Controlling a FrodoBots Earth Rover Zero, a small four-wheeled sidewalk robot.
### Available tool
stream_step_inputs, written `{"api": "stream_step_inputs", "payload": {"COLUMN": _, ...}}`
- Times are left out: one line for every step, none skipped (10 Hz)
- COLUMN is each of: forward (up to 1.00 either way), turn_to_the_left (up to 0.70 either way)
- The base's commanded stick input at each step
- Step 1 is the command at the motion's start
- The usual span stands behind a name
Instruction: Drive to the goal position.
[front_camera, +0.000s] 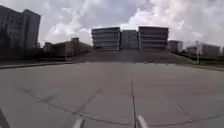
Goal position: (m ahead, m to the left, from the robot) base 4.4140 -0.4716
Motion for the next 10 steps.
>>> {"api": "stream_step_inputs", "payload": {"forward": 0.7, "turn_to_the_left": 0.0}}
{"api": "stream_step_inputs", "payload": {"forward": 0.7, "turn_to_the_left": 0.0}}
{"api": "stream_step_inputs", "payload": {"forward": 0.7, "turn_to_the_left": 0.0}}
{"api": "stream_step_inputs", "payload": {"forward": 0.7, "turn_to_the_left": 0.0}}
{"api": "stream_step_inputs", "payload": {"forward": 0.7, "turn_to_the_left": 0.0}}
{"api": "stream_step_inputs", "payload": {"forward": 0.7, "turn_to_the_left": 0.0}}
{"api": "stream_step_inputs", "payload": {"forward": 0.7, "turn_to_the_left": 0.0}}
{"api": "stream_step_inputs", "payload": {"forward": 0.7, "turn_to_the_left": 0.0}}
{"api": "stream_step_inputs", "payload": {"forward": 0.7, "turn_to_the_left": 0.0}}
{"api": "stream_step_inputs", "payload": {"forward": 0.7, "turn_to_the_left": 0.0}}
